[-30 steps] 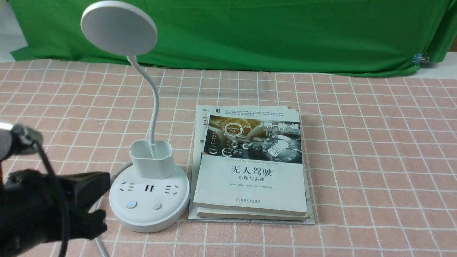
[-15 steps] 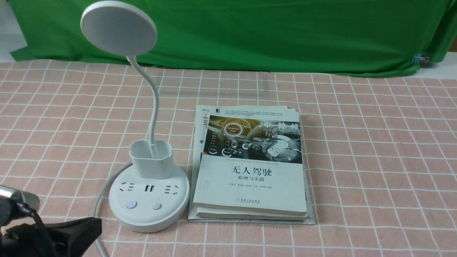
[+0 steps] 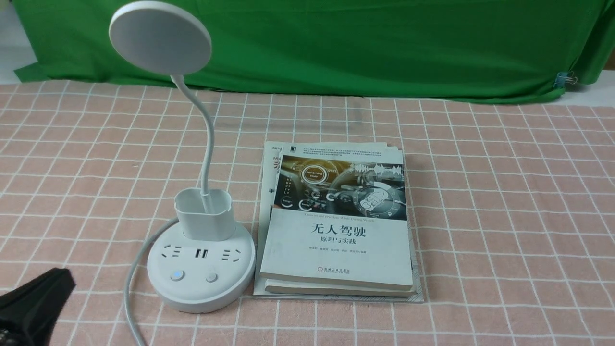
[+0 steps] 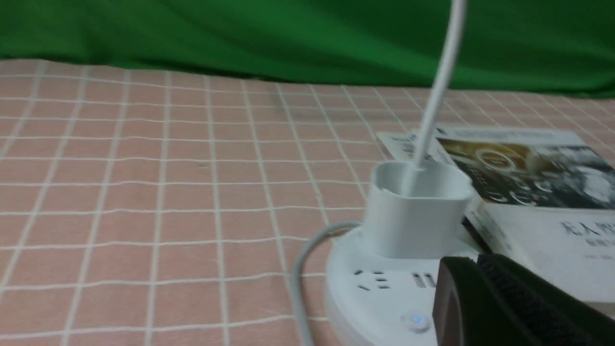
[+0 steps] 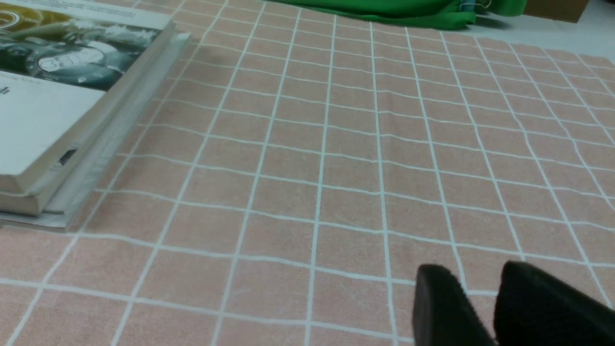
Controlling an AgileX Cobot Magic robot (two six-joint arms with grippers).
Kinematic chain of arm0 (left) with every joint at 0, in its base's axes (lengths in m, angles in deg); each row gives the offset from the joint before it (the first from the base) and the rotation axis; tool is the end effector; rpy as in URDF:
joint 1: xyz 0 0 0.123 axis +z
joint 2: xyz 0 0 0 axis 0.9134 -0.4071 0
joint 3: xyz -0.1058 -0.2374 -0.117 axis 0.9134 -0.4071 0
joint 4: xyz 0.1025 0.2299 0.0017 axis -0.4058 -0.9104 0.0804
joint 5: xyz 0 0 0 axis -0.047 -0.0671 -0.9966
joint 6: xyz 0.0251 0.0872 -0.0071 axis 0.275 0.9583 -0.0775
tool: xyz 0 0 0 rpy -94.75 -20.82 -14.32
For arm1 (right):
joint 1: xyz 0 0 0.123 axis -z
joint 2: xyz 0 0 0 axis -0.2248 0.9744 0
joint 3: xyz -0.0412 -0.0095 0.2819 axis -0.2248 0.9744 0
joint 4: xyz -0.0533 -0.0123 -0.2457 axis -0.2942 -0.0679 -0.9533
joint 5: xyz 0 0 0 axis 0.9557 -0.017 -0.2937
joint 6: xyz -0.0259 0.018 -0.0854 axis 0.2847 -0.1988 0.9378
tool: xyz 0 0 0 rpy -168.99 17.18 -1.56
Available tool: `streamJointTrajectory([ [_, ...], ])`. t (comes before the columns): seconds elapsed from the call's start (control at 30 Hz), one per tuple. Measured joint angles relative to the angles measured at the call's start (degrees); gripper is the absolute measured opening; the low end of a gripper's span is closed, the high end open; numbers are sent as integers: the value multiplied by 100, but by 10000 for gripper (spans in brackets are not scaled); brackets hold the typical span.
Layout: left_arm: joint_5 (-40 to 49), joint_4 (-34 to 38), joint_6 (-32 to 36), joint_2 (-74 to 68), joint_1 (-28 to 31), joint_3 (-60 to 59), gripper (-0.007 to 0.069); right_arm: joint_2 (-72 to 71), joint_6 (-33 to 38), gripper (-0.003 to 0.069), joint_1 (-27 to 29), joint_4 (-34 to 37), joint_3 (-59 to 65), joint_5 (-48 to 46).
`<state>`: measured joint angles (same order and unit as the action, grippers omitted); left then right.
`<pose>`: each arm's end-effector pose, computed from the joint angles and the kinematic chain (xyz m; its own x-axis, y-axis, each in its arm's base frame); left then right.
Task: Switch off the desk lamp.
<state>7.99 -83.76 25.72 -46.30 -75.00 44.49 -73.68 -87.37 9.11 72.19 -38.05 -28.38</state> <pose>0.0770 -0.0122 0.2136 -0.1160 -0.0176 -0.9931 0.1529 0.9876 -0.0354 0.0560 0.0022 0.1877 -0.1465 -0.1220 -0.9817 -0.0673 0.9913 -0.1131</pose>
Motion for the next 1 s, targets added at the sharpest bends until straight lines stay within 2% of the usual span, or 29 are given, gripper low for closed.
streamJointTrajectory([
  [0.2,223,22,-126,877,509,-308,4,0,0,240,0,0,0,0],
  [0.23,607,22,-139,1196,539,-315,4,0,0,240,0,0,0,0],
  [0.43,1605,24,-233,1430,546,-328,4,0,0,240,0,0,0,2],
  [1.0,1676,39,-249,1429,548,-328,4,0,0,240,0,0,0,2],
])
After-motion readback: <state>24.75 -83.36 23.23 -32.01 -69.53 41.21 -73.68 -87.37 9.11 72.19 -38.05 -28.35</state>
